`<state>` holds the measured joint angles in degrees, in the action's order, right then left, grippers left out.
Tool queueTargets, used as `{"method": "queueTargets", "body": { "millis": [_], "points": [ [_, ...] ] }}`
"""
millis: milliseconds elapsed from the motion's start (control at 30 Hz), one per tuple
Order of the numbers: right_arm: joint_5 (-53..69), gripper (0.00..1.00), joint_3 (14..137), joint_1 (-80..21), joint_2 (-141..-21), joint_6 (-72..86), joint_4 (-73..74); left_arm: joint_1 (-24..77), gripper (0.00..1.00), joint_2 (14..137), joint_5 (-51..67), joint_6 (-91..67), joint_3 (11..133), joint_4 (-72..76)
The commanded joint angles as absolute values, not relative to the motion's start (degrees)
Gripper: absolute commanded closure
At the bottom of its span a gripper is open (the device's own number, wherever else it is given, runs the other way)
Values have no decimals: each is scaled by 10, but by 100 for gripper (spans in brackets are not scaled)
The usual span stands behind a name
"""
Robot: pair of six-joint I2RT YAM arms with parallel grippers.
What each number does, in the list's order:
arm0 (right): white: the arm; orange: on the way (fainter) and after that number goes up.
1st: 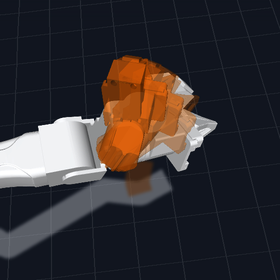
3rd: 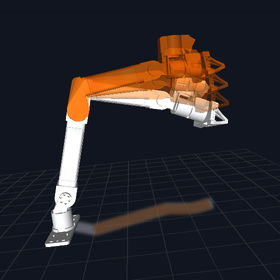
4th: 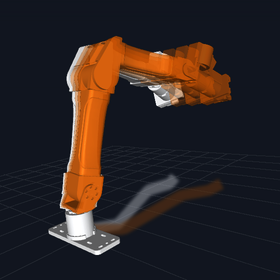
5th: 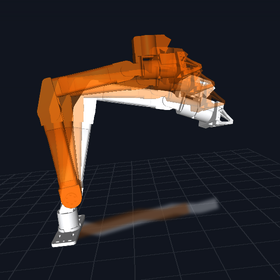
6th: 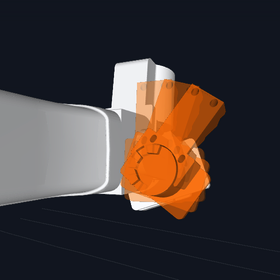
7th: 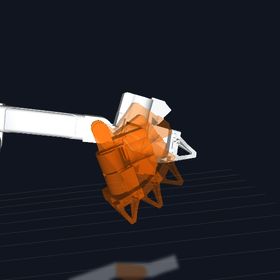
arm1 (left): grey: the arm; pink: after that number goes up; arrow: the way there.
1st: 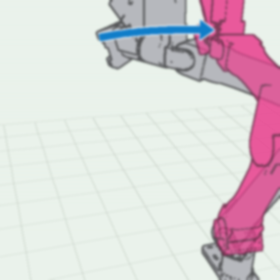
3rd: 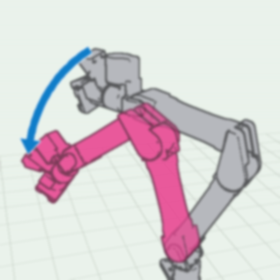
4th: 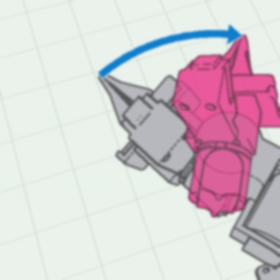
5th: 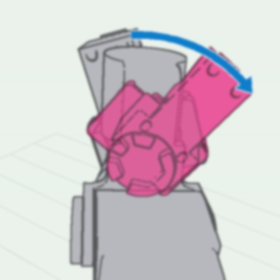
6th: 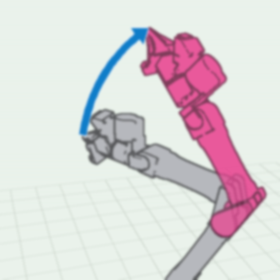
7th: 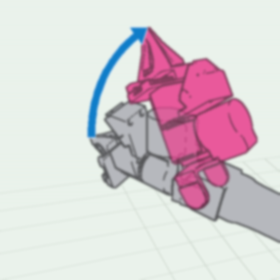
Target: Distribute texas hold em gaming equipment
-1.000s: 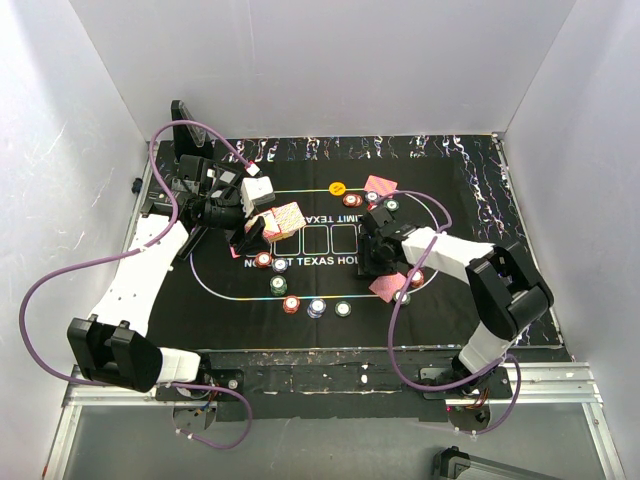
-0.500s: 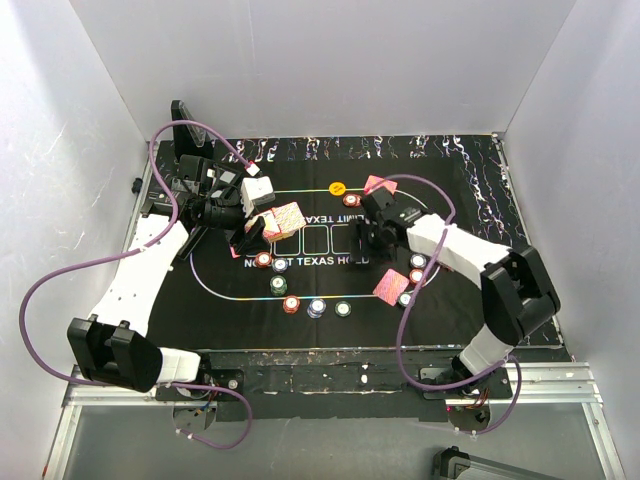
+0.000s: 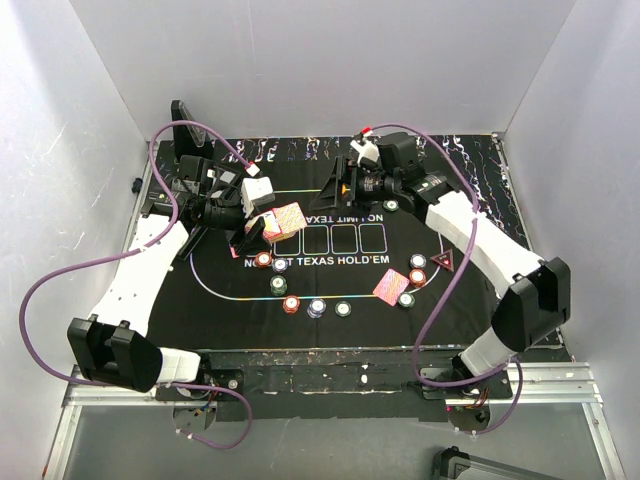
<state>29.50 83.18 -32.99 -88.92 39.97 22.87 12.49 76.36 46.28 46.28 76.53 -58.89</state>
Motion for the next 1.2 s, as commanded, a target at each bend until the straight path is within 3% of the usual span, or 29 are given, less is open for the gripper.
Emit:
{"method": "queueTargets", "body": {
  "millis": [0, 600, 1033, 1167],
  "points": [
    [382, 12, 856, -344, -921, 446, 160, 123, 100, 732, 492, 468, 764, -578],
    [436, 9, 880, -396, -1007, 497, 86, 128, 100, 729, 495, 441, 770, -557],
    [433, 37, 834, -366, -996, 528, 65, 128, 100, 726, 496, 437, 775, -557],
    [428, 40, 824, -358, -984, 533, 57, 128, 100, 724, 493, 438, 775, -557]
  ]
}}
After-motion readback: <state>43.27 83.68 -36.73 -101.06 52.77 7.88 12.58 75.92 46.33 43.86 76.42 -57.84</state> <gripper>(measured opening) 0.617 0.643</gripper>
